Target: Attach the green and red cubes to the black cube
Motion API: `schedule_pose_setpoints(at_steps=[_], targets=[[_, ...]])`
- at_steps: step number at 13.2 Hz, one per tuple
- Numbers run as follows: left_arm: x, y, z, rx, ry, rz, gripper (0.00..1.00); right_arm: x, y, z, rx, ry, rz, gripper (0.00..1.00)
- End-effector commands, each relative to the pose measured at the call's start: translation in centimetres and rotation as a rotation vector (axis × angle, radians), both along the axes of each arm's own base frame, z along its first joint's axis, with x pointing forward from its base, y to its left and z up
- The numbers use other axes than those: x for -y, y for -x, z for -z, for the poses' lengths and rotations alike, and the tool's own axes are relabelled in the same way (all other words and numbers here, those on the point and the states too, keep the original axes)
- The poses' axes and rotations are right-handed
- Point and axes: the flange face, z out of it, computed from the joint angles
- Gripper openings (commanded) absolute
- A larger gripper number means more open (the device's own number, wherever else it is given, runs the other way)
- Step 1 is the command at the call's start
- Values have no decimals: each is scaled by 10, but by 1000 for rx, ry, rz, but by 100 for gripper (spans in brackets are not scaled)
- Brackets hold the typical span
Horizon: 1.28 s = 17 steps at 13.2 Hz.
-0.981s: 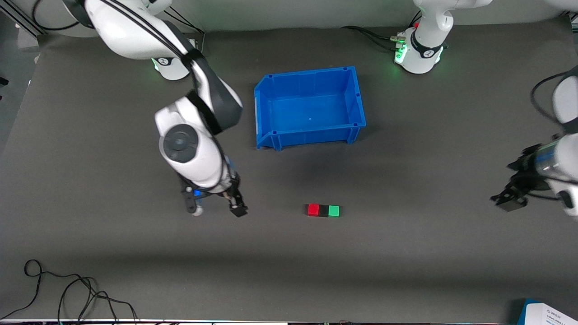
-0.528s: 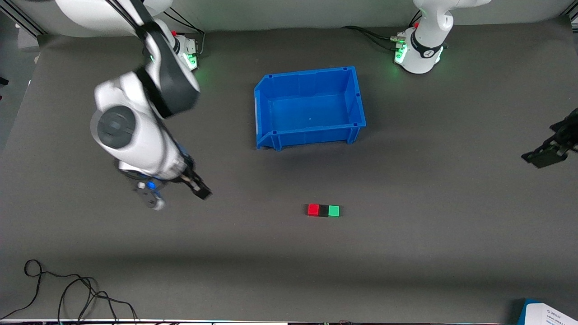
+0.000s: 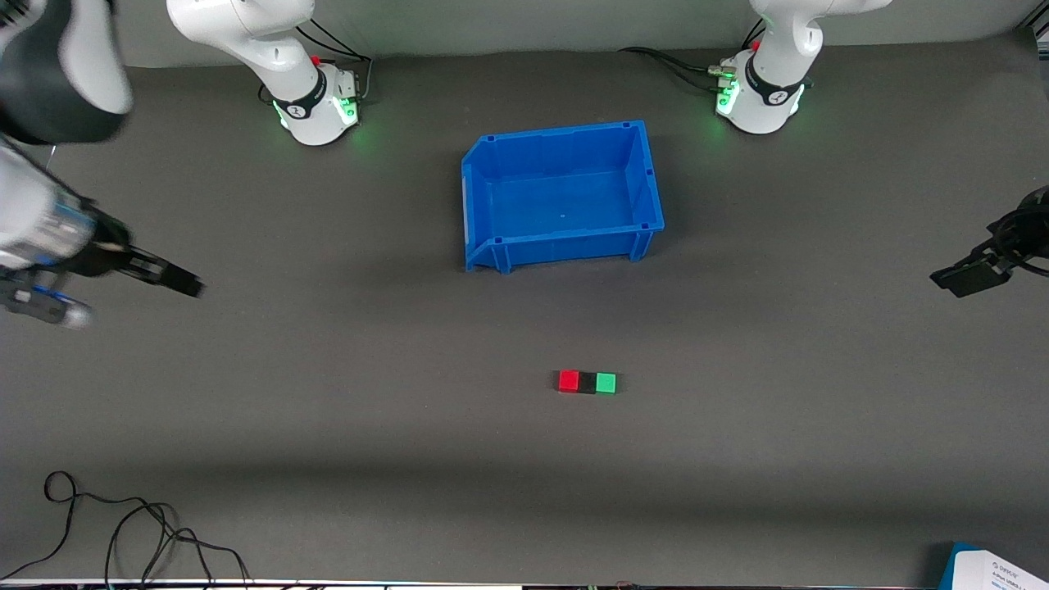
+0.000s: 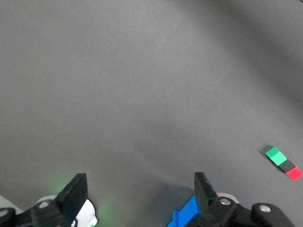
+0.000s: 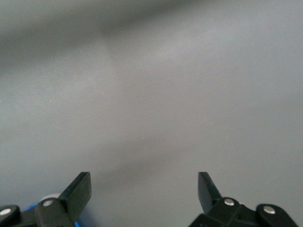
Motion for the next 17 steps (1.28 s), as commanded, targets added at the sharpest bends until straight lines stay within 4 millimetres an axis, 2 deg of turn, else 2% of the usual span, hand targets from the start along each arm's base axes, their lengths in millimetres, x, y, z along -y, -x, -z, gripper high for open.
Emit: schedule_pose_setpoints(at_steps=[1,3,5,7,11,14,17], targets=[[7,-2,-3,9,11,111,100,0,32,-31,44,-8,-131,100],[-3,-3,-2,4,28,195,100,9,40,-39,36,6,-157,100],[-6,-3,-1,-2,39,289,100,1,43,-44,41,58,-233,100],[-9,-5,-4,19,40,392,100,1,43,-44,36,59,-235,100],[-20,-4,-1,35,10,395,100,4,42,-47,15,36,-246,100],[-27,4,2,50,15,576,100,4,39,-40,0,36,-248,100],[-36,14,0,76,13,590,100,2,35,-36,-3,23,-258,100]])
